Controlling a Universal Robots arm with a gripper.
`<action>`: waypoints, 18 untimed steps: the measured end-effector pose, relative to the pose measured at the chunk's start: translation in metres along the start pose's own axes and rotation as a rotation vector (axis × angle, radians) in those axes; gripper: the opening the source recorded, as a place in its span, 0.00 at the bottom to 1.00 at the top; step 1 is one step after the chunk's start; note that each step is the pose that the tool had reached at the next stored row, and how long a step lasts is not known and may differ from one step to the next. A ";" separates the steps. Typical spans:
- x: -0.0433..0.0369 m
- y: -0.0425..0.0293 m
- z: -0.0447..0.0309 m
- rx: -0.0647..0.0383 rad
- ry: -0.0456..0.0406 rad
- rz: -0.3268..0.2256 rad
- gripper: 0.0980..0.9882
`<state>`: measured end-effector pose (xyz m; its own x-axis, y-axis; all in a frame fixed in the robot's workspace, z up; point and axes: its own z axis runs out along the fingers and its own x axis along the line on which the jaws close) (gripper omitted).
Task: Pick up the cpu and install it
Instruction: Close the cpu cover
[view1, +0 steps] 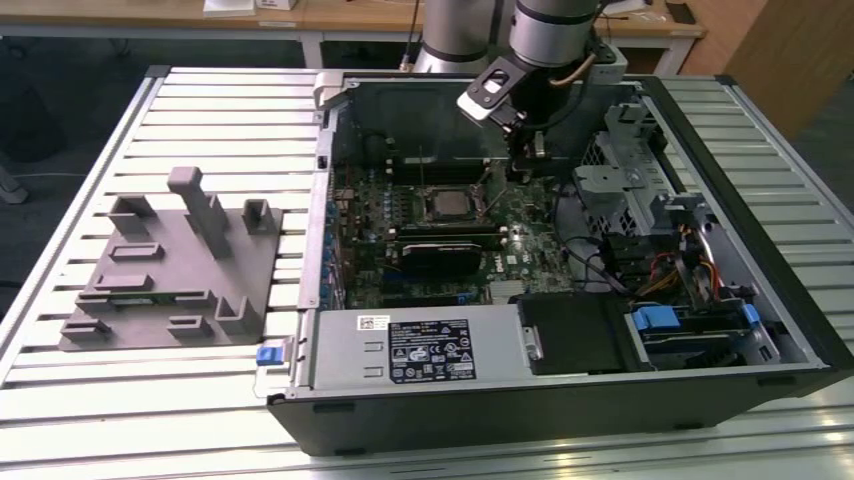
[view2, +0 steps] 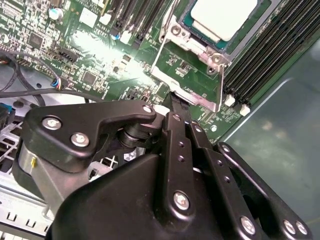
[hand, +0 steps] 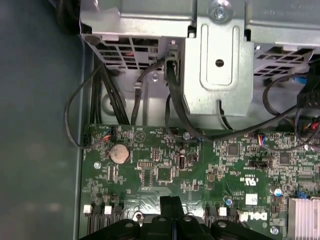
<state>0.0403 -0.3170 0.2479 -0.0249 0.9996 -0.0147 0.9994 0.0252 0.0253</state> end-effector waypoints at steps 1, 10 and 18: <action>0.0000 -0.0013 0.0000 0.000 0.0001 0.000 0.01; 0.0002 -0.0073 -0.0002 0.000 0.0003 0.000 0.01; 0.0002 -0.0099 -0.0003 0.000 0.0002 0.000 0.01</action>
<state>0.0303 -0.3171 0.2479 -0.0248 0.9996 -0.0145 0.9994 0.0252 0.0253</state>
